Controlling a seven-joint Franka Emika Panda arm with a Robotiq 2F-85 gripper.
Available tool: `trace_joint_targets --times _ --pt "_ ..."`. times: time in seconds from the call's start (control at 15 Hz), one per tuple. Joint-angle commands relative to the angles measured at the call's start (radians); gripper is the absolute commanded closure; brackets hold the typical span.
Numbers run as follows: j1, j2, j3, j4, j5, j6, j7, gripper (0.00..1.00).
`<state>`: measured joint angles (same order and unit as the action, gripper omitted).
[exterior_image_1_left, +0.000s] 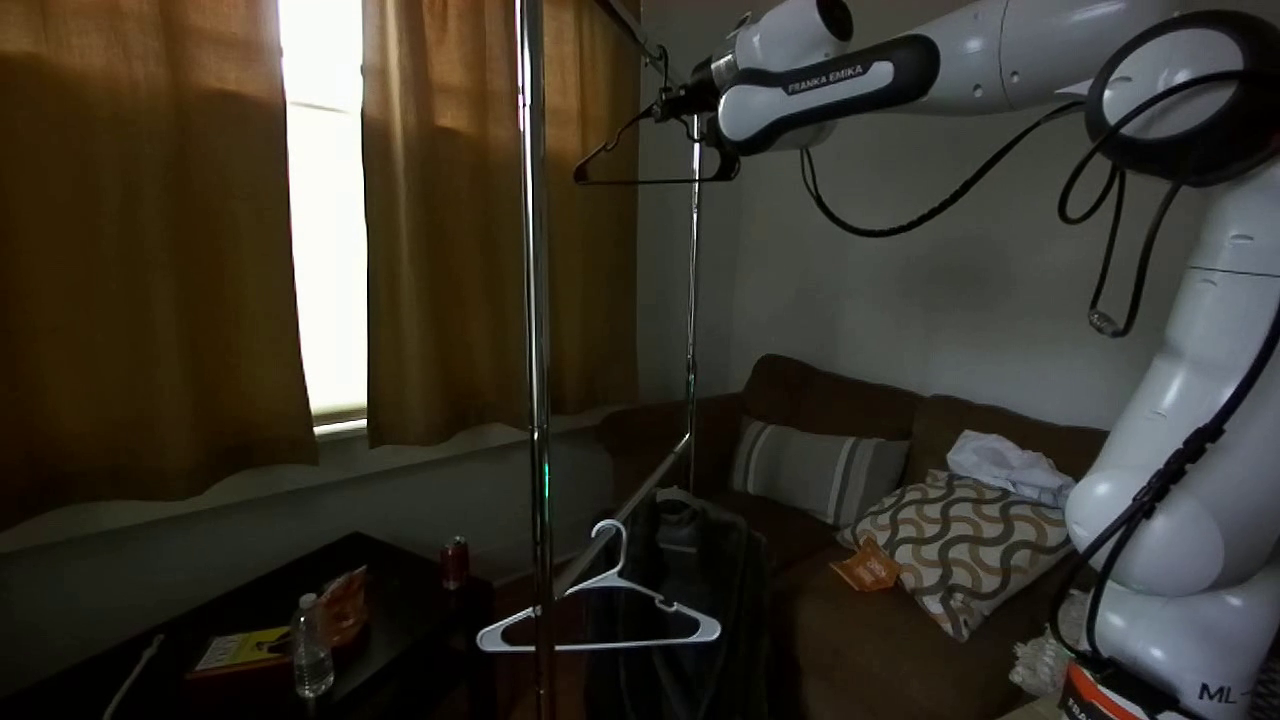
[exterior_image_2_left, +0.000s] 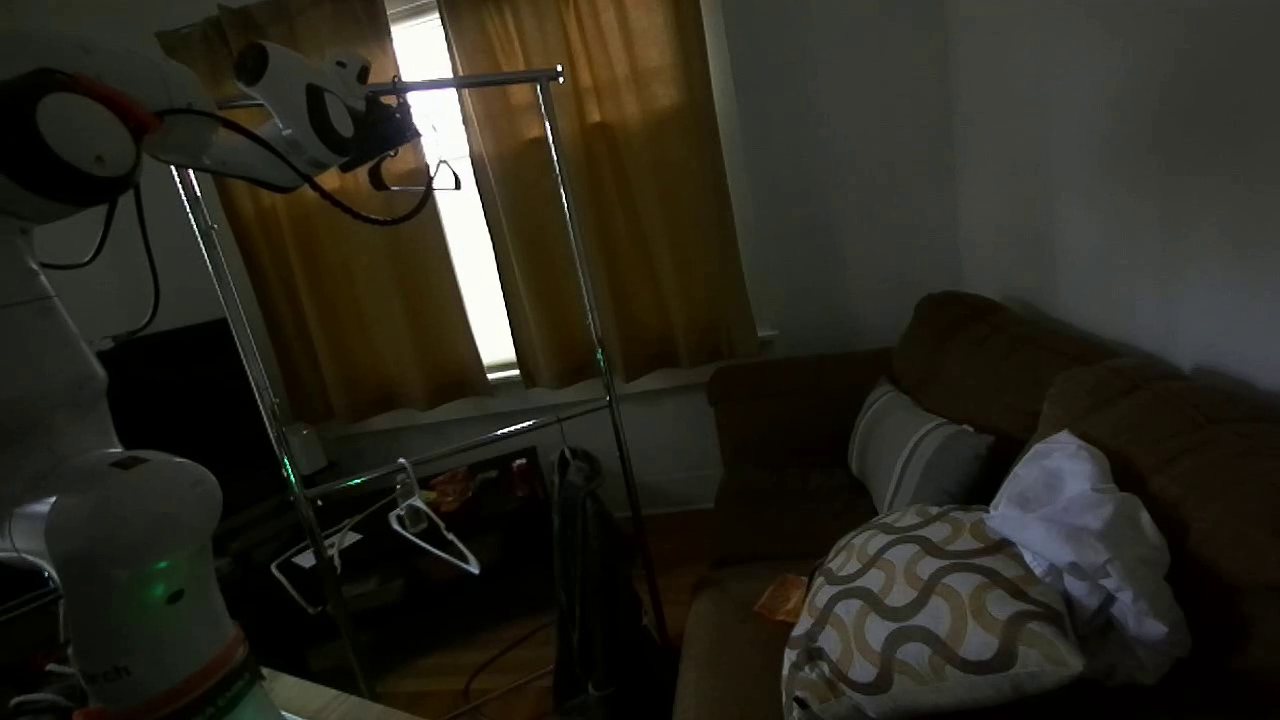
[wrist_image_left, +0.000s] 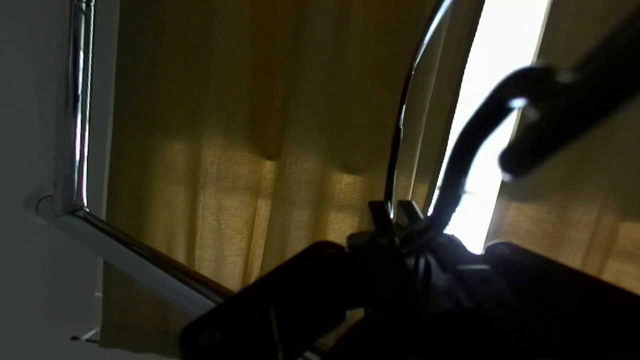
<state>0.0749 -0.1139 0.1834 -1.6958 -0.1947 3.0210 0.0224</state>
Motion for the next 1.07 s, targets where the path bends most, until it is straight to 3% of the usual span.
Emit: trace_joint_targets --times 0.0,0.33,1.0 --pt "-0.003 -0.006 0.004 0.025 -0.017 -0.008 -0.002 0.98" --pt "-0.006 -0.061 -0.001 0.014 -0.029 -0.065 -0.006 0.98" --pt "-0.027 -0.198 -0.001 -0.04 -0.056 -0.336 0.009 0.98"
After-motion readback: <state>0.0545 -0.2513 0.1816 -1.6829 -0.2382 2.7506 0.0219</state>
